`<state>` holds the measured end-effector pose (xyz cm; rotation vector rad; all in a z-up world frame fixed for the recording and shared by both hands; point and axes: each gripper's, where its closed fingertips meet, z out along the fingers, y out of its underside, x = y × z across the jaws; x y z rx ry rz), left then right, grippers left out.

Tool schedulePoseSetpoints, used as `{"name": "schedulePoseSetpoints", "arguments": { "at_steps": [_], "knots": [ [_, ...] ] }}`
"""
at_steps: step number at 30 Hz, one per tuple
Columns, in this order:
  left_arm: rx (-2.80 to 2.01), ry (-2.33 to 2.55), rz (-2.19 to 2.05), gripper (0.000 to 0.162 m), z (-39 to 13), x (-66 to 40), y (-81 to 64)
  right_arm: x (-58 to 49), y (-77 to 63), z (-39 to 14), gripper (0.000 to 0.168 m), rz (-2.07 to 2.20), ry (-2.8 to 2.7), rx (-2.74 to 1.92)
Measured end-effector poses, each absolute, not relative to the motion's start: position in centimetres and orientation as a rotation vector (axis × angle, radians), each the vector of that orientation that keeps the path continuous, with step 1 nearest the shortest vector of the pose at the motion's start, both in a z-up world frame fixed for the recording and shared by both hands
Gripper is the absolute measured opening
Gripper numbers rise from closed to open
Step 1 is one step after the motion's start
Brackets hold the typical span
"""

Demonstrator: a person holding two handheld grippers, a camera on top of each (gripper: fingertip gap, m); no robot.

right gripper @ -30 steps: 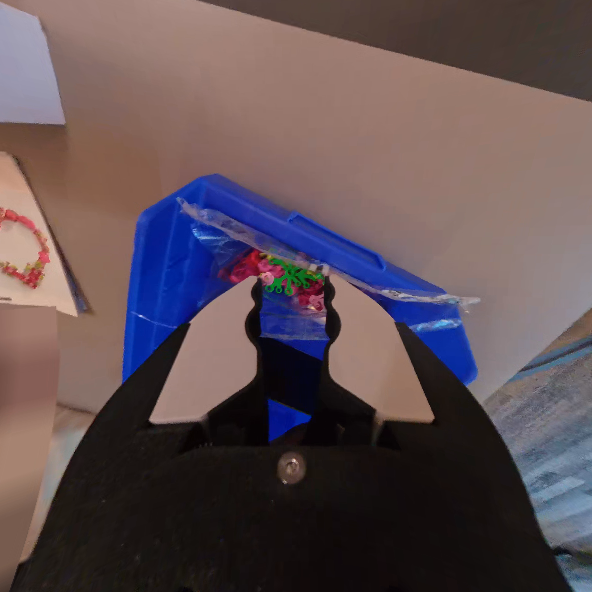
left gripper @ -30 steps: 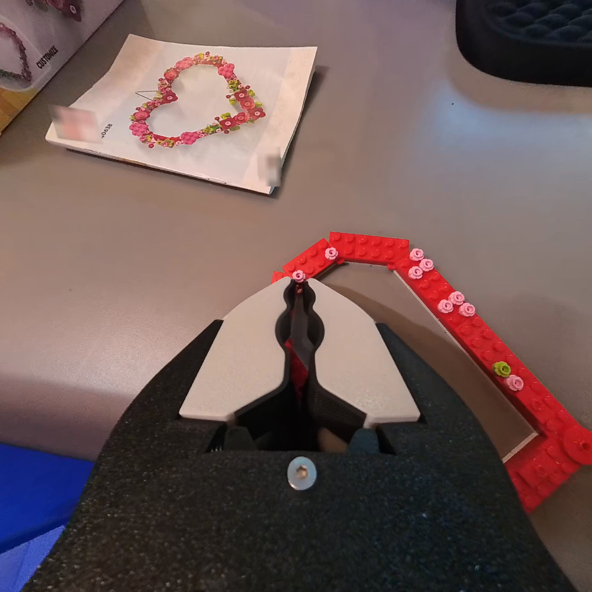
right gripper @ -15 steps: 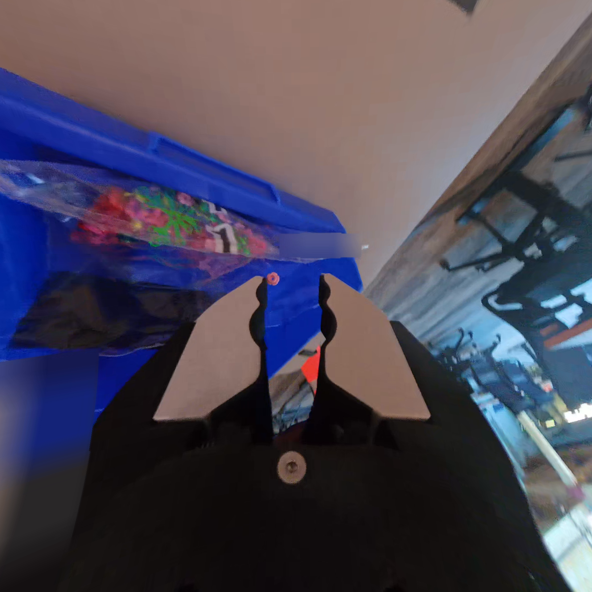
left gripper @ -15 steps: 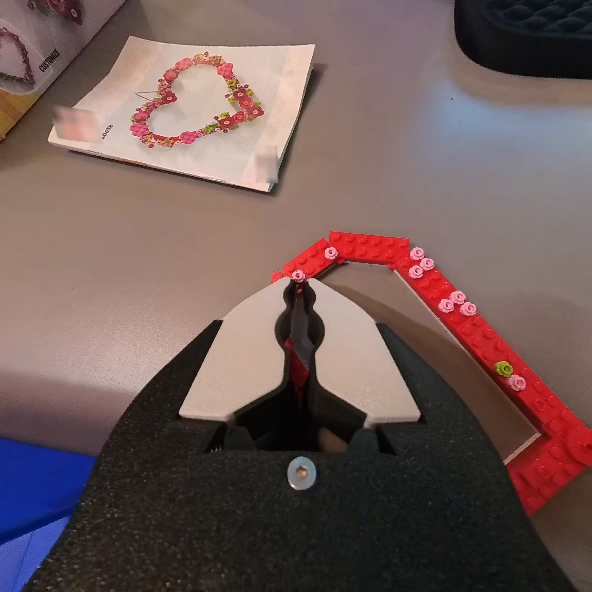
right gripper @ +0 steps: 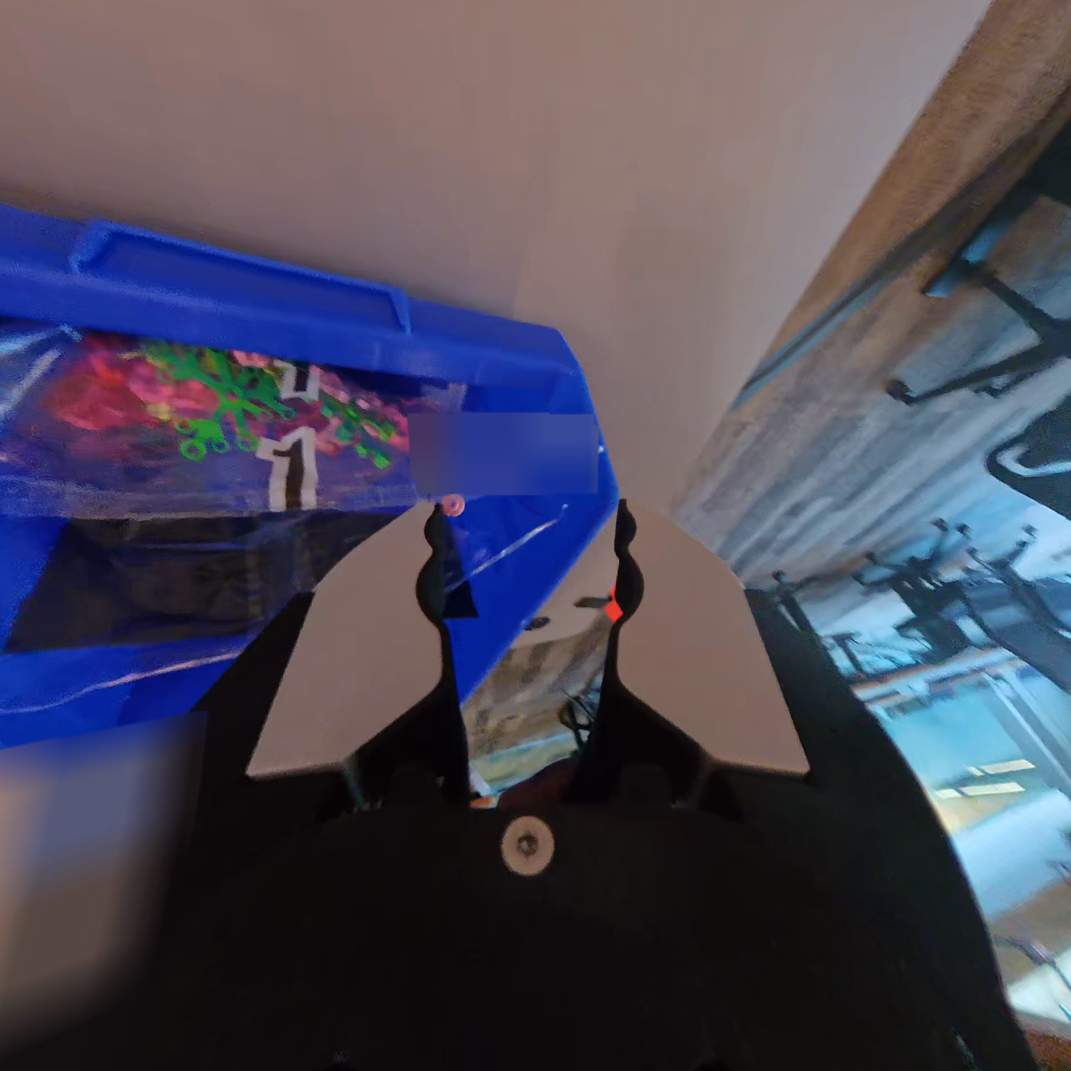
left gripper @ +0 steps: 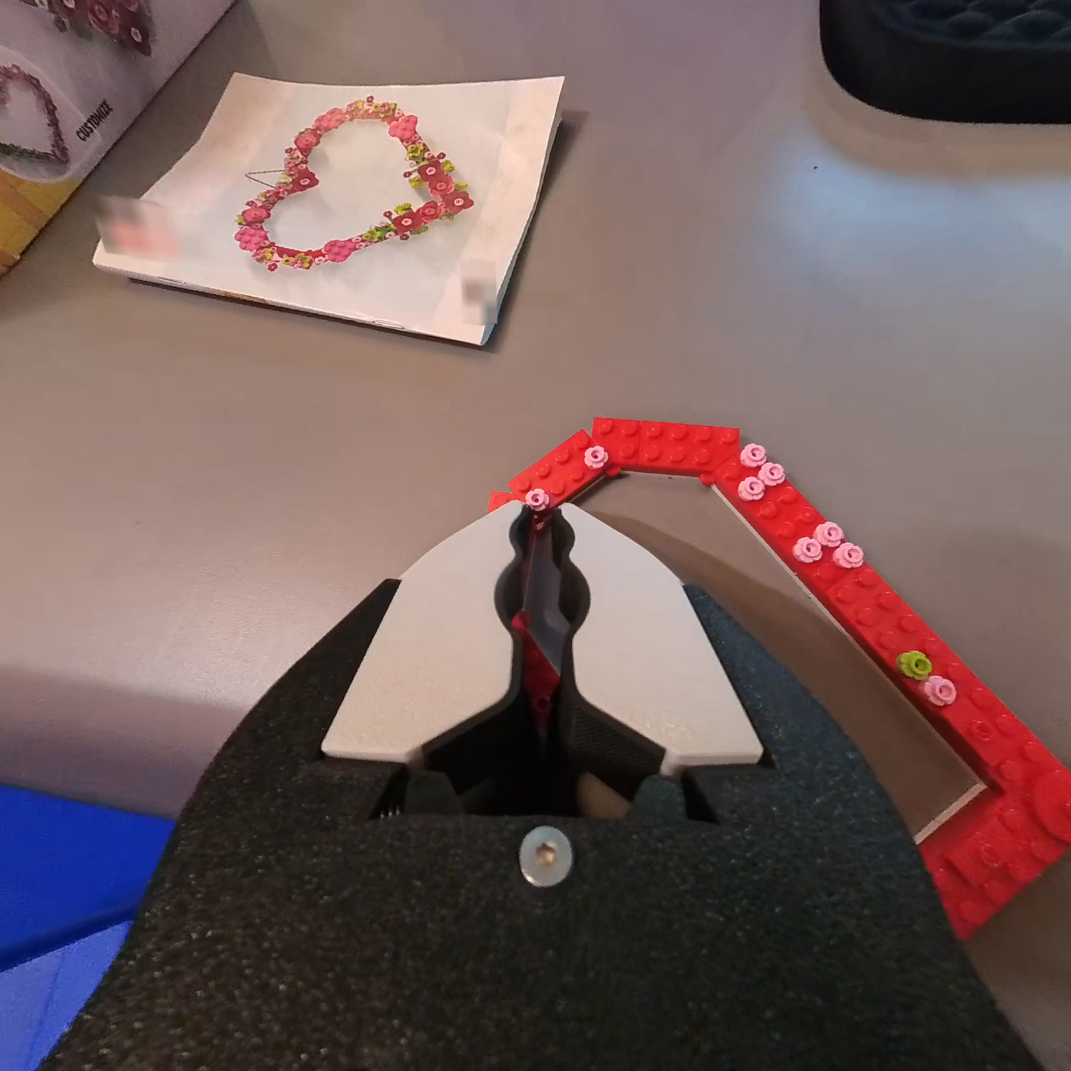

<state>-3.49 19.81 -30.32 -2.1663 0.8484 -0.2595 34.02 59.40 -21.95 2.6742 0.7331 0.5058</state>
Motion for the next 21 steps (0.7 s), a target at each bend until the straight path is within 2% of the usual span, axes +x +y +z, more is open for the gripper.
{"name": "schedulePoseSetpoints", "arguments": {
  "at_steps": [3, 7, 15, 18, 21],
  "knots": [
    [-2.169, 0.844, -0.266, 0.007, -30.3, -3.5, 19.8, 35.2, 59.8, -22.6, 0.062, 0.484, 0.663, 2.702],
    [-2.17, 0.842, -0.269, 0.007, -30.3, -3.5, 19.8, 38.6, 60.5, -22.0, 0.063, 0.664, 0.634, 2.659],
    [-2.175, 0.835, -0.28, 0.006, -30.3, -3.5, 19.8, 37.3, 61.6, -20.9, 0.052, 0.643, 0.711, 2.76],
    [-2.175, 0.836, -0.286, 0.007, -30.3, -3.5, 19.8, 33.1, 62.9, -18.6, 0.047, 0.601, 0.914, 2.94],
    [-2.166, 0.832, -0.349, 0.007, -30.0, -3.3, 19.6, 24.7, 62.0, -13.0, 0.041, 0.541, 1.435, 3.221]
  ]
}}
